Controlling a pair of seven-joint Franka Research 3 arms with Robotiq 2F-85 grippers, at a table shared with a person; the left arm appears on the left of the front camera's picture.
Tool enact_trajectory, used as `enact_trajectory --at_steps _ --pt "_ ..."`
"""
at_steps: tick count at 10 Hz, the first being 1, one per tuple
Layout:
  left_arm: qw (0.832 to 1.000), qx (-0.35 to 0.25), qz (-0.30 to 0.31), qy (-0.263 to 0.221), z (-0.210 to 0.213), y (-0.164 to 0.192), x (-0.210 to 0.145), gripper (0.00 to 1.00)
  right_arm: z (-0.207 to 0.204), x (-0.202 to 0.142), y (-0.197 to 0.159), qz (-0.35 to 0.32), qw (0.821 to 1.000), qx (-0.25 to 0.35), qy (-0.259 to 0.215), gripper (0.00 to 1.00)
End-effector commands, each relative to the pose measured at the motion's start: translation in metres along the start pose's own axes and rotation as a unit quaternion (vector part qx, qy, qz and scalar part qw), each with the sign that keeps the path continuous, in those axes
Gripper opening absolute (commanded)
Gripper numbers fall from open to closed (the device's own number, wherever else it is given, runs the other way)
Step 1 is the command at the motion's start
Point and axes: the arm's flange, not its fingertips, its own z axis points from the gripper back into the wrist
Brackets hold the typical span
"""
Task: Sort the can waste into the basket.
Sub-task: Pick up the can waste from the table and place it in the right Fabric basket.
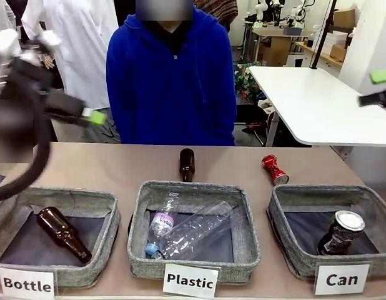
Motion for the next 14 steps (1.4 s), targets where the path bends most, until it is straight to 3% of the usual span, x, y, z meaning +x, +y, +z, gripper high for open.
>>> enact_trajectory --at_steps 1,2,4,6,7,8,9,14 --pt "0.996 -0.056 0.039 -0.053 0.024 0.025 -0.034 1.00 -0.014 0.024 -0.017 -0.012 0.995 0.102 0.011 1.00" --pt "0.989 -0.054 0.074 -0.119 0.056 0.047 -0.064 1.00 -0.027 0.032 -0.028 -0.024 0.985 0.171 0.028 1.00" --pt "0.964 -0.065 0.103 -0.238 0.094 0.085 -0.115 1.00 -0.042 0.034 -0.059 -0.049 0.991 0.121 0.028 1.00" --pt "0.914 -0.084 0.112 -0.382 0.139 0.096 -0.182 1.00 -0.037 0.006 -0.080 -0.050 0.995 0.081 0.030 1.00" --pt "0.898 -0.104 0.099 -0.416 0.146 0.111 -0.183 1.00 -0.030 0.000 -0.093 -0.076 0.996 0.034 0.019 1.00" --pt "0.935 -0.048 0.142 -0.322 0.159 0.119 -0.124 1.00 -0.029 -0.015 -0.106 -0.106 0.994 -0.003 0.014 1.00" --pt "0.935 -0.048 0.142 -0.322 0.159 0.119 -0.124 1.00 -0.033 0.008 -0.094 -0.074 0.993 0.083 0.025 1.00" --pt "0.935 -0.048 0.142 -0.322 0.159 0.119 -0.124 1.00 -0.033 0.008 -0.094 -0.074 0.993 0.083 0.025 1.00"
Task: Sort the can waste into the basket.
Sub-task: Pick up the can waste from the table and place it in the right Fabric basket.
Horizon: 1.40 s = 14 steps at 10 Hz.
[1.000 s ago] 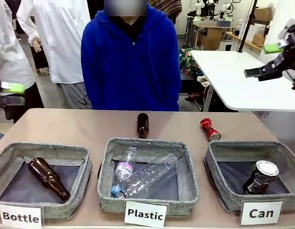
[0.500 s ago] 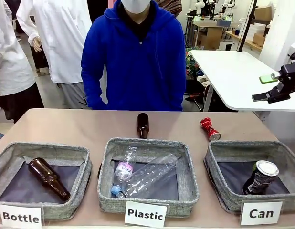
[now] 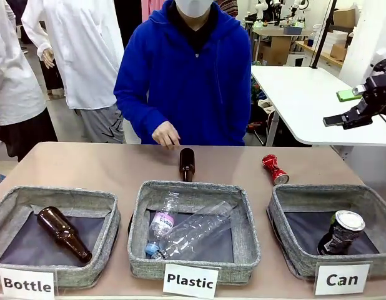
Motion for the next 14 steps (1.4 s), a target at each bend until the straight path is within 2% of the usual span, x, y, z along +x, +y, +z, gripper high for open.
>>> enact_trajectory --at_steps 1,5,6,7,8,9,10,11,12,13,14 --pt "1.000 0.002 0.007 0.002 0.006 -0.004 0.002 1.00 0.001 0.004 0.002 0.003 1.000 0.005 -0.002 1.00" --pt "1.000 0.002 0.007 0.002 0.006 -0.004 0.002 1.00 0.000 0.000 -0.001 -0.001 1.000 0.000 0.000 1.00" --pt "1.000 0.002 0.007 0.002 0.006 -0.004 0.002 1.00 -0.005 -0.030 0.011 -0.105 0.989 -0.100 0.005 1.00" --pt "1.000 0.002 0.007 0.002 0.006 -0.004 0.002 1.00 -0.015 -0.006 0.010 -0.198 0.965 -0.158 0.059 1.00" --pt "1.000 0.002 0.007 0.002 0.006 -0.004 0.002 1.00 -0.021 0.029 0.008 -0.262 0.932 -0.230 0.098 1.00" --pt "1.000 0.002 0.007 0.002 0.006 -0.004 0.002 1.00 -0.026 0.056 0.002 -0.359 0.880 -0.271 0.154 1.00" --pt "1.000 0.002 0.007 0.002 0.006 -0.004 0.002 1.00 -0.032 0.078 -0.005 -0.420 0.837 -0.297 0.189 1.00" --pt "1.000 0.002 0.007 0.002 0.006 -0.004 0.002 1.00 -0.039 0.099 -0.012 -0.441 0.816 -0.316 0.200 1.00" --pt "1.000 0.002 0.007 0.002 0.006 -0.004 0.002 1.00 -0.044 0.114 -0.020 -0.450 0.807 -0.332 0.189 1.00" --pt "1.000 0.002 0.007 0.002 0.006 -0.004 0.002 1.00 -0.044 0.112 -0.016 -0.413 0.829 -0.344 0.158 1.00" --pt "1.000 0.002 0.007 0.002 0.006 -0.004 0.002 1.00 -0.052 0.083 -0.021 -0.367 0.866 -0.324 0.100 1.00"
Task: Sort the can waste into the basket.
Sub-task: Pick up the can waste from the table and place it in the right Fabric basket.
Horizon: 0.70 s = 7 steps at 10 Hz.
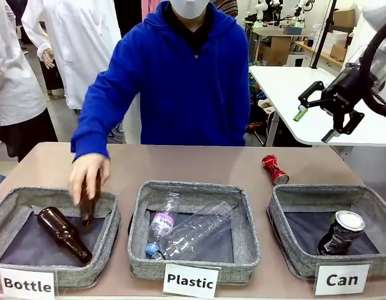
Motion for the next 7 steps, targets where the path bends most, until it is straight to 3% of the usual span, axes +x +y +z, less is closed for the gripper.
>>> enact_trajectory --at_steps 1,2,3,4,7 --pt "1.000 0.000 0.000 0.000 0.000 0.000 0.000 1.00 -0.001 -0.004 -0.001 0.002 1.000 0.001 -0.003 1.00" --pt "0.999 -0.005 -0.045 -0.013 0.031 -0.020 0.032 1.00 -0.001 0.024 0.010 -0.026 0.999 -0.025 0.011 1.00" --pt "0.996 0.011 -0.063 -0.057 0.075 -0.044 0.059 1.00 -0.012 0.063 0.023 -0.035 0.998 -0.038 0.025 1.00" --pt "0.994 -0.007 -0.056 -0.092 0.106 -0.062 0.062 1.00 -0.020 0.086 0.029 -0.045 0.998 -0.046 0.022 1.00" --pt "0.993 -0.051 0.015 -0.104 0.131 -0.071 0.058 1.00 -0.045 0.142 0.049 -0.100 0.990 -0.098 0.001 1.00"
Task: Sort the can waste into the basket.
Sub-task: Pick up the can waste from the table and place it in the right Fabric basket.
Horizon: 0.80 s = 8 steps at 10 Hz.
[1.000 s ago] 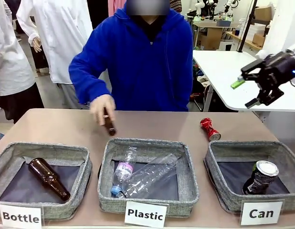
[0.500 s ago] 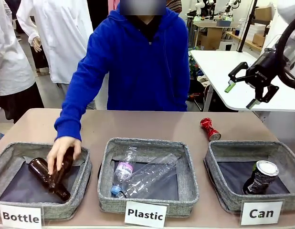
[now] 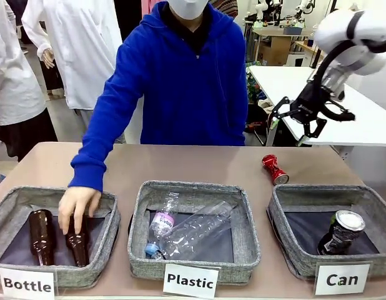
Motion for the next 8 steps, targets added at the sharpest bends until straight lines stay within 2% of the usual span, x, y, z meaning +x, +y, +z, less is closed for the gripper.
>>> enact_trajectory --at_steps 1,3,5,8 --pt "0.998 -0.010 0.060 0.002 -0.001 0.009 -0.020 1.00 -0.005 0.028 0.033 -0.045 0.997 -0.065 -0.021 1.00" --pt "0.997 -0.019 0.077 0.013 -0.016 0.010 -0.027 1.00 -0.028 0.044 0.051 -0.040 0.992 -0.117 -0.023 1.00" --pt "0.995 -0.021 0.087 0.036 -0.047 0.012 -0.053 1.00 -0.052 0.050 0.055 -0.025 0.984 -0.173 -0.020 1.00" --pt "0.982 -0.019 0.117 0.147 -0.129 0.018 -0.121 1.00 -0.094 0.041 0.053 0.003 0.976 -0.197 -0.089 1.00"
